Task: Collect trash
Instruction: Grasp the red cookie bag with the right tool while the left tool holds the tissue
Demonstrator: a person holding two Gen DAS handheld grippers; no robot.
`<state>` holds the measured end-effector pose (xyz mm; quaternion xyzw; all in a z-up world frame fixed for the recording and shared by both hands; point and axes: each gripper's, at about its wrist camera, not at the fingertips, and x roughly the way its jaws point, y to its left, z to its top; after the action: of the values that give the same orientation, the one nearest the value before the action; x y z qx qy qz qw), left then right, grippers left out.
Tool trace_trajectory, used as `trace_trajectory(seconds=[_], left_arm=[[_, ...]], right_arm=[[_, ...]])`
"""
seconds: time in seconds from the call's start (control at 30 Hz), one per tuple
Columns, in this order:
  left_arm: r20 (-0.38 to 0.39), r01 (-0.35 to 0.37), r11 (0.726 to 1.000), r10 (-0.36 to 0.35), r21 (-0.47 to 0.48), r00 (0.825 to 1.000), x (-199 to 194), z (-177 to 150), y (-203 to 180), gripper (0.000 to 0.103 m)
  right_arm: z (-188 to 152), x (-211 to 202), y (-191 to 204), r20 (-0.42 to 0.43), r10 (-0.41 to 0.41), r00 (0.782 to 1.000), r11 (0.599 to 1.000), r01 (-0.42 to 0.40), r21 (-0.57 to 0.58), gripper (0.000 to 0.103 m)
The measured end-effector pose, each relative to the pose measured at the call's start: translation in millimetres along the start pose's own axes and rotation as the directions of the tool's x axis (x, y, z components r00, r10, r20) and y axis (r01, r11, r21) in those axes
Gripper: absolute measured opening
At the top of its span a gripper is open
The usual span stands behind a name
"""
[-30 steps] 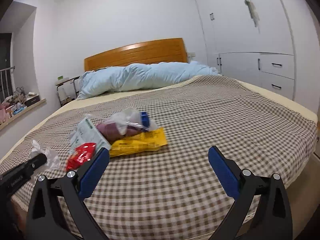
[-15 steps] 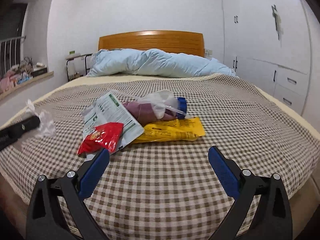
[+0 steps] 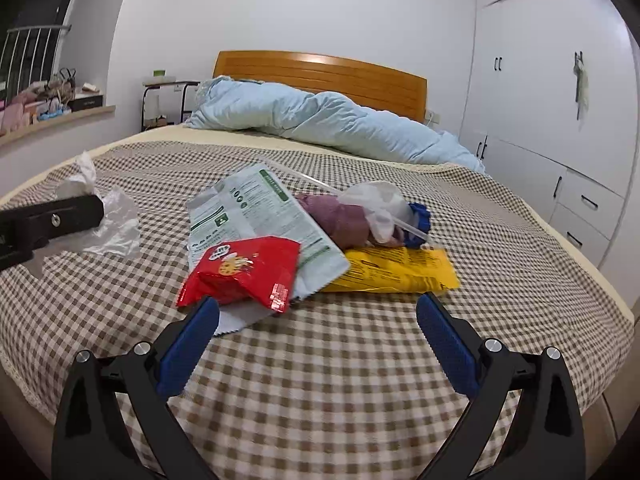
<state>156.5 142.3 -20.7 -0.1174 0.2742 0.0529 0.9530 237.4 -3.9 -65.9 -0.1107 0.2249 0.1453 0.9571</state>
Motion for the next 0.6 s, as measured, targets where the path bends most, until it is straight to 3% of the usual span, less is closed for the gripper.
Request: trace_trajectory(seconds=[0.2,0.33,0.47,0.6], left_arm=[[-0.002,-0.003,1.000,0.003,-0.010,1.000,1,7,27,0.008],[-0.026,-0.014,1.000,0.013,-0.013,1.000,6,8,44,0.008],[-0.038,0.017,1.000,-0.017,-0.015,0.999,7,8,53,0.008],[-0.036,0.037,0.999,-0.037,-0.011,0.999,8,9,57,0.008]], right_arm=[[11,18,20,-0.052,0.004,0.999,0.999,-0.001,0.047,0.095],[17,29,37,-0.081,-0.054,0.995,0.997,0.057,0.044,0.095],[22,38,48,-0.103,-0.113,0.988,0.992,0.117,0.039,0.095],[23,51,55,-0.138,-0.104,0.985,0.992,0.112,0.052,0.095]])
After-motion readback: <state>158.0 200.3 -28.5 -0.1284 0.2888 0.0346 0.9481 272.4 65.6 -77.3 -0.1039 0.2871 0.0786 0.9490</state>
